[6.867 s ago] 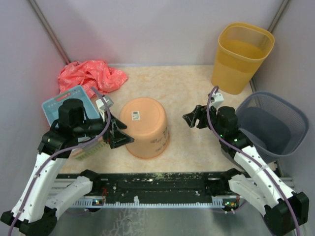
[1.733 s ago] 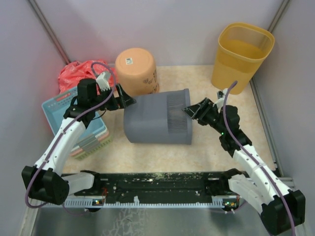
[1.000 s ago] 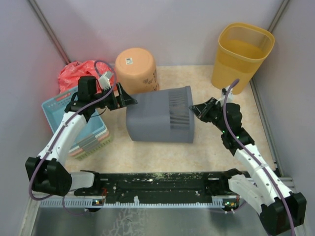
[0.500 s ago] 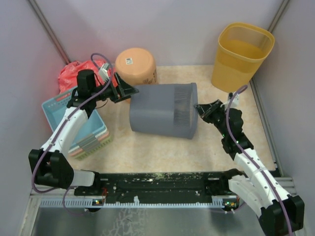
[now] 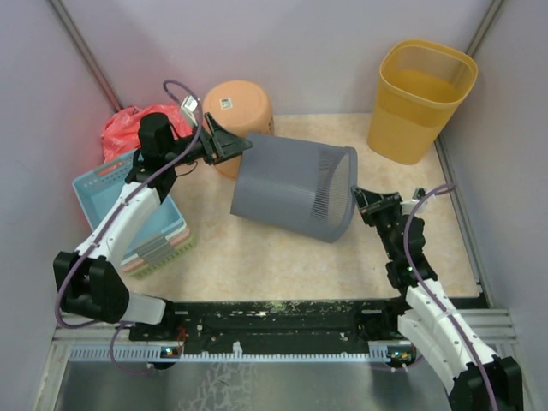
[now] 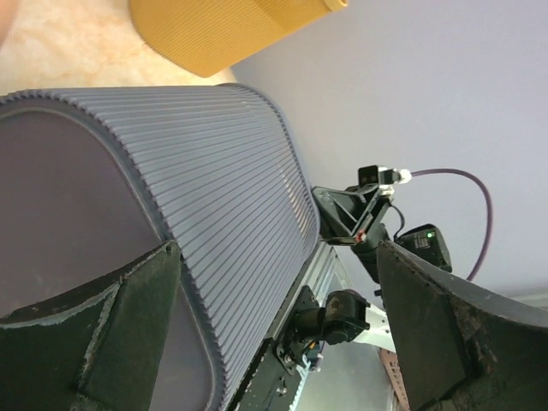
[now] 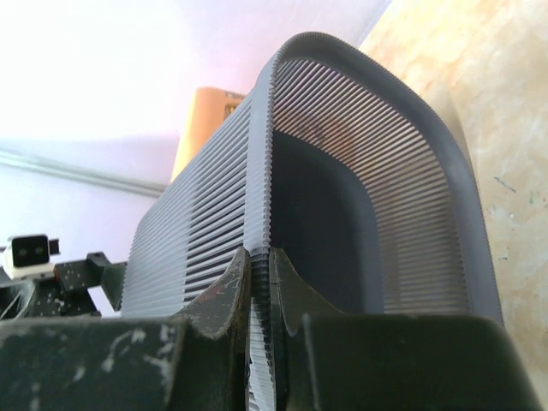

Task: Turn the large container upside down

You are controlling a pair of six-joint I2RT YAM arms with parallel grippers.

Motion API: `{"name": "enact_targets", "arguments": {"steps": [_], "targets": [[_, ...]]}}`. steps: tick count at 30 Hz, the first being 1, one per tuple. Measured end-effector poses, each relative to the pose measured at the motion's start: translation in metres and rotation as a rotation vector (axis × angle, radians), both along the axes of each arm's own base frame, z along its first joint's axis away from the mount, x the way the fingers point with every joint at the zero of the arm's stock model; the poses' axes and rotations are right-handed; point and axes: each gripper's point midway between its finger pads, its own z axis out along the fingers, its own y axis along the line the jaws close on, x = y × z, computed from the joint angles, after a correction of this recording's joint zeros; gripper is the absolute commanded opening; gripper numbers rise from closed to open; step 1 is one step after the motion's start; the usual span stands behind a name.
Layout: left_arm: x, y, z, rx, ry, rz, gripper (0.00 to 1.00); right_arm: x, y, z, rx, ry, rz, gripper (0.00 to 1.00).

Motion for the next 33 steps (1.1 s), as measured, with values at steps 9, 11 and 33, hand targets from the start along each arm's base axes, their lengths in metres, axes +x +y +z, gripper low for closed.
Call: {"name": "enact_targets", "arguments": {"steps": [9, 11, 33], "targets": [[-0.006, -0.046, 0.043, -0.070, -0.150, -0.106, 0.99, -0.006, -0.030, -0.020, 0.080, 0.018, -0.158, 0.00], [-0.010, -0.057, 0.056, -0.101, -0.192, -0.134, 0.99, -0.007, -0.033, -0.028, 0.086, 0.035, -0.175, 0.00], [-0.078, -0.151, 0.045, -0.157, -0.123, -0.540, 0.99, -0.055, -0.013, -0.124, -0.197, 0.373, 0.029, 0.57]]}}
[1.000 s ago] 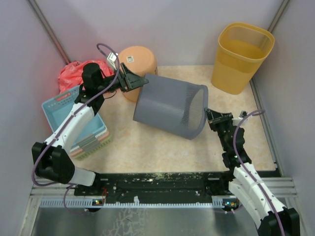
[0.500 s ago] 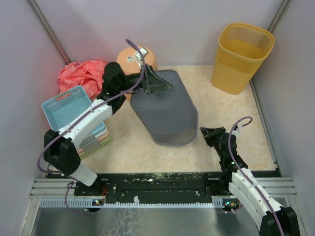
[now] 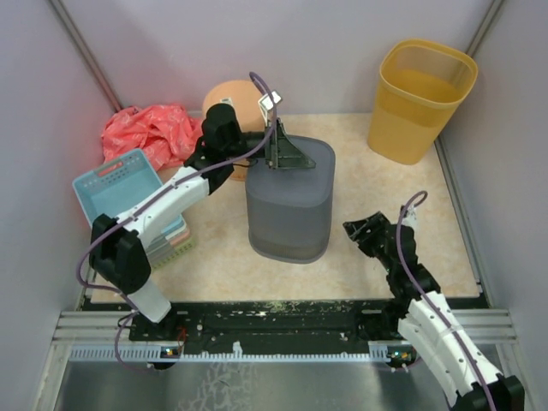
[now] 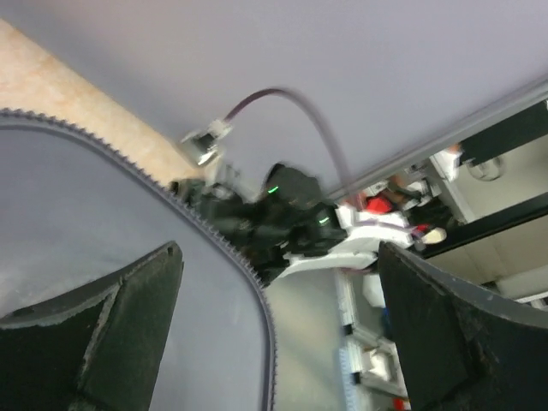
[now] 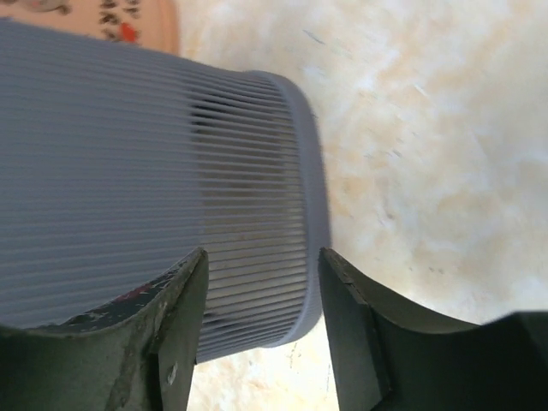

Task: Turn the large container upside down

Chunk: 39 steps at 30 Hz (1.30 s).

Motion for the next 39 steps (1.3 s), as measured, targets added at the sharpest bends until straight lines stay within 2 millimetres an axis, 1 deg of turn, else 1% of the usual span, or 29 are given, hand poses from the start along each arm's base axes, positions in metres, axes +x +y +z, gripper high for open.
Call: {"name": "enact_targets", "arguments": {"steps": [2, 3, 5, 8, 10, 12, 14, 15, 17, 19, 21, 23, 26, 28, 32, 35, 37, 38, 39], "targets": [[0.004, 0.000, -0.001, 0.043, -0.042, 0.025, 1.00, 0.000, 0.004, 0.025, -0.071, -0.059, 0.077, 0.60], [0.007, 0.002, 0.000, 0.066, -0.075, 0.051, 0.99, 0.000, 0.007, 0.040, -0.107, -0.098, 0.124, 0.61], [0.006, 0.009, 0.003, 0.103, -0.146, 0.094, 0.99, -0.003, 0.015, 0.069, -0.175, -0.173, 0.229, 0.61], [-0.003, 0.030, 0.015, 0.150, -0.278, 0.180, 1.00, -0.013, 0.033, 0.104, -0.254, -0.285, 0.419, 0.65], [-0.014, 0.050, 0.025, 0.168, -0.381, 0.242, 1.00, -0.023, 0.048, 0.119, -0.269, -0.346, 0.551, 0.66], [-0.027, 0.067, 0.031, 0.180, -0.460, 0.288, 1.00, -0.036, 0.064, 0.122, -0.247, -0.383, 0.692, 0.66], [-0.039, 0.085, 0.033, 0.193, -0.530, 0.333, 1.00, -0.050, 0.081, 0.117, -0.194, -0.381, 0.821, 0.67], [-0.044, 0.092, 0.030, 0.203, -0.556, 0.351, 1.00, -0.056, 0.087, 0.113, -0.173, -0.375, 0.867, 0.67], [-0.052, 0.105, 0.020, 0.227, -0.586, 0.376, 1.00, -0.068, 0.102, 0.105, -0.132, -0.356, 0.967, 0.68], [-0.057, 0.113, 0.004, 0.259, -0.591, 0.389, 1.00, -0.078, 0.116, 0.099, -0.106, -0.334, 1.042, 0.69], [-0.058, 0.118, -0.012, 0.301, -0.577, 0.393, 1.00, -0.079, 0.128, 0.098, -0.078, -0.339, 1.070, 0.69], [-0.056, 0.120, -0.024, 0.339, -0.558, 0.398, 1.00, -0.070, 0.133, 0.096, -0.051, -0.339, 1.030, 0.69], [-0.053, 0.123, -0.034, 0.377, -0.545, 0.409, 1.00, -0.046, 0.134, 0.088, -0.027, -0.318, 0.896, 0.69], [-0.053, 0.124, -0.038, 0.389, -0.539, 0.411, 1.00, -0.021, 0.129, 0.084, -0.017, -0.309, 0.749, 0.69], [-0.052, 0.124, -0.044, 0.405, -0.525, 0.407, 1.00, 0.033, 0.112, 0.082, -0.020, -0.306, 0.455, 0.70], [-0.049, 0.122, -0.054, 0.430, -0.495, 0.395, 1.00, 0.073, 0.097, 0.076, -0.060, -0.239, 0.267, 0.71], [-0.046, 0.119, -0.063, 0.447, -0.466, 0.387, 1.00, 0.092, 0.092, 0.082, -0.089, -0.213, 0.190, 0.72], [-0.044, 0.118, -0.068, 0.456, -0.447, 0.383, 1.00, 0.103, 0.089, 0.090, -0.107, -0.209, 0.148, 0.73], [-0.043, 0.117, -0.074, 0.465, -0.428, 0.380, 1.00, 0.108, 0.086, 0.097, -0.117, -0.212, 0.121, 0.73]]}}
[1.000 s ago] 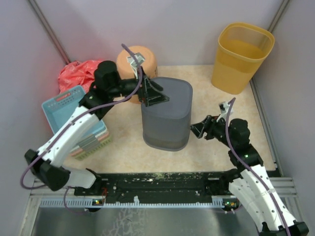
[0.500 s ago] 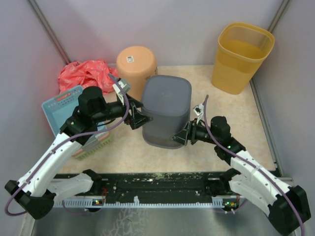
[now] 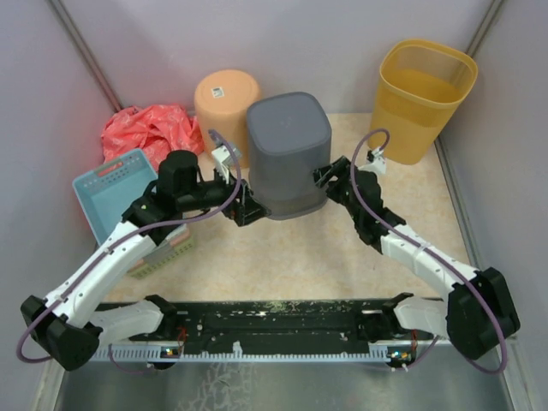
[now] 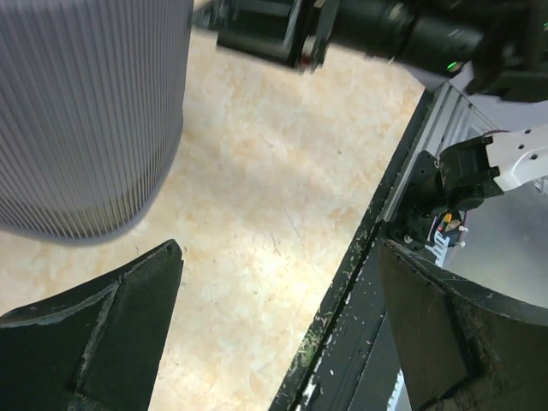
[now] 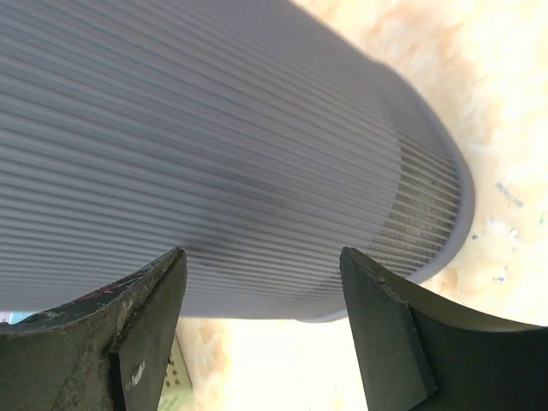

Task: Turn the large container upside down

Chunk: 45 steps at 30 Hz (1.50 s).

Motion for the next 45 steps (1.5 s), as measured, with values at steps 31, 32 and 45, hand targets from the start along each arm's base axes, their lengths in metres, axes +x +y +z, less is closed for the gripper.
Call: {"name": "enact_targets", "arguments": {"steps": [31, 32, 45], "targets": [[0.133, -0.102, -0.011, -0.064, 0.042, 0.002, 1.00, -0.094, -0.137, 0.020, -0.378, -0.086, -0.225, 0.70], [0.122, -0.093, -0.004, -0.068, 0.027, 0.004, 1.00, -0.090, -0.130, 0.013, -0.381, -0.074, -0.194, 0.69], [0.028, 0.003, -0.058, 0.027, 0.110, 0.179, 1.00, 0.037, -0.025, -0.052, -0.220, 0.027, 0.009, 0.71]]}}
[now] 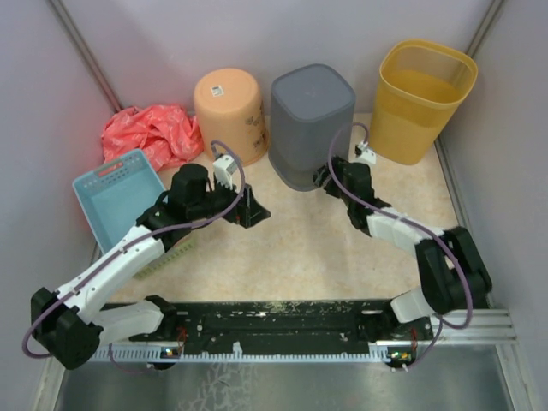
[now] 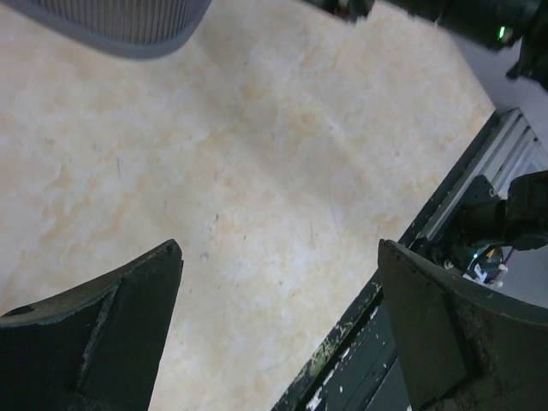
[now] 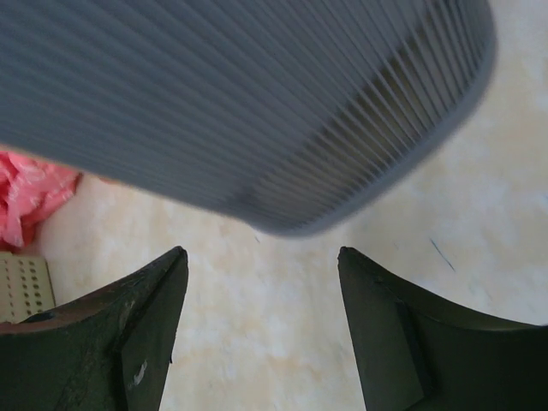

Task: Turn the large container upside down

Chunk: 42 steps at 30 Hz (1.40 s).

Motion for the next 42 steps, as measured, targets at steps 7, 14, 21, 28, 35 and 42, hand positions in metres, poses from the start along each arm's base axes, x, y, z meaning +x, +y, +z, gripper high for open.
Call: {"name": "enact_targets", "arguments": {"steps": [7, 14, 21, 28, 35, 42], "targets": [[-0.023, 0.025, -0.038, 0.022, 0.109, 0.094, 1.00, 0.066, 0.027, 0.031, 0.051, -0.092, 0.012, 0.72], [-0.035, 0.038, -0.074, 0.035, 0.198, 0.159, 1.00, 0.062, -0.023, 0.052, -0.047, -0.100, -0.029, 0.73], [-0.028, 0.034, -0.088, 0.047, 0.232, 0.174, 1.00, 0.041, -0.103, 0.150, -0.206, -0.232, -0.217, 0.71], [-0.023, 0.032, -0.093, 0.062, 0.244, 0.182, 1.00, 0.086, -0.162, 0.286, -0.369, -0.341, -0.302, 0.75], [-0.020, 0.030, -0.087, 0.042, 0.221, 0.181, 1.00, 0.164, -0.163, 0.277, -0.525, -0.234, -0.139, 0.74], [-0.019, 0.029, -0.085, 0.037, 0.214, 0.179, 1.00, 0.206, -0.158, 0.162, -0.600, 0.013, 0.087, 0.74]]}}
